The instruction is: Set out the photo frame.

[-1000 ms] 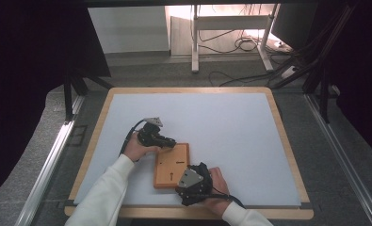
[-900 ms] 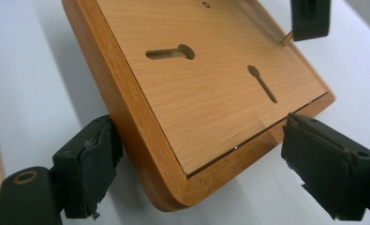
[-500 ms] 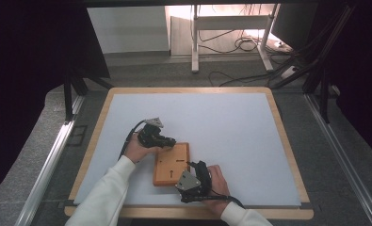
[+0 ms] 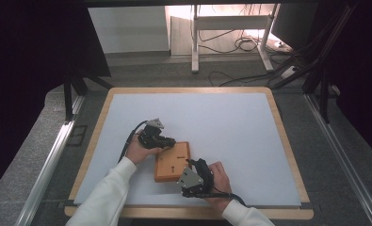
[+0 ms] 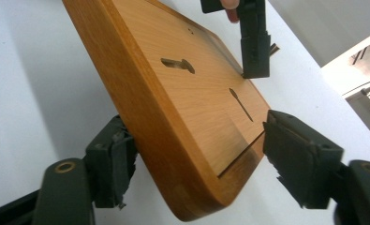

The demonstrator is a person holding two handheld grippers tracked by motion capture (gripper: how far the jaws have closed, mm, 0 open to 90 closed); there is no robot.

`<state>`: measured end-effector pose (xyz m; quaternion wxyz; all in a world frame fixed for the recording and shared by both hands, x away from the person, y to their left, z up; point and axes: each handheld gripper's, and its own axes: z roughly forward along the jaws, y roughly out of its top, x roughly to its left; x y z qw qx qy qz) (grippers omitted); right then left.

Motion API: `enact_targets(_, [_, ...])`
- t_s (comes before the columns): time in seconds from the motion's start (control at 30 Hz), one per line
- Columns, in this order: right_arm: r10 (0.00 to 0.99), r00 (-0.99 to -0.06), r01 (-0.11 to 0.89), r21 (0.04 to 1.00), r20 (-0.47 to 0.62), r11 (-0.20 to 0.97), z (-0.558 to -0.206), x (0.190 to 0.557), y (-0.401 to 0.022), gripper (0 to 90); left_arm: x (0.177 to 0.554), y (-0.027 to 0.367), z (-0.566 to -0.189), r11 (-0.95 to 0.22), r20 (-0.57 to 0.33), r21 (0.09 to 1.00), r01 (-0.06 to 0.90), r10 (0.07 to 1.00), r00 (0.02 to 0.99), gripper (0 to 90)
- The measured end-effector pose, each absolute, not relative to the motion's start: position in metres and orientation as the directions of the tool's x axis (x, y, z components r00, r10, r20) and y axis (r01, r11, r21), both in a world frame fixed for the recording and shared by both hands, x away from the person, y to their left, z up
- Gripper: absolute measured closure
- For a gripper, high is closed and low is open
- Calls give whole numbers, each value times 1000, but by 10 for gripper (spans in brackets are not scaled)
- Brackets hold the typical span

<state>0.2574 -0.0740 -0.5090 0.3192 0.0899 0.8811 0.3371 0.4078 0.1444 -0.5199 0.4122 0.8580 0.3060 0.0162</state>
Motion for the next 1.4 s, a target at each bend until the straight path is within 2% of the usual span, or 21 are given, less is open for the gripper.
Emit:
enact_targets(0.5, [356, -764, -102, 645, -538, 757, -502, 258, -72, 427, 407, 144, -520, -451, -218, 731, 513, 558, 801, 792])
enact_targets(0.57, [357, -758, -108, 645, -546, 756, -500, 258, -72, 442, 407, 145, -519, -449, -211, 734, 510, 563, 799, 739])
enact_targets(0.73, [354, -758, -111, 644, -547, 757, -497, 259, -73, 453, 404, 153, -516, -423, -204, 746, 513, 588, 782, 515])
enact_targets(0.83, [348, -755, -117, 637, -555, 762, -497, 258, -74, 458, 398, 163, -513, -405, -200, 757, 513, 605, 771, 427])
enact_targets(1.03, [346, -753, -121, 635, -560, 763, -496, 259, -75, 467, 386, 187, -507, -369, -189, 776, 511, 637, 748, 377])
enact_targets(1.4, [346, -756, -118, 635, -556, 763, -494, 261, -76, 469, 373, 210, -516, -359, -182, 756, 547, 687, 703, 361])
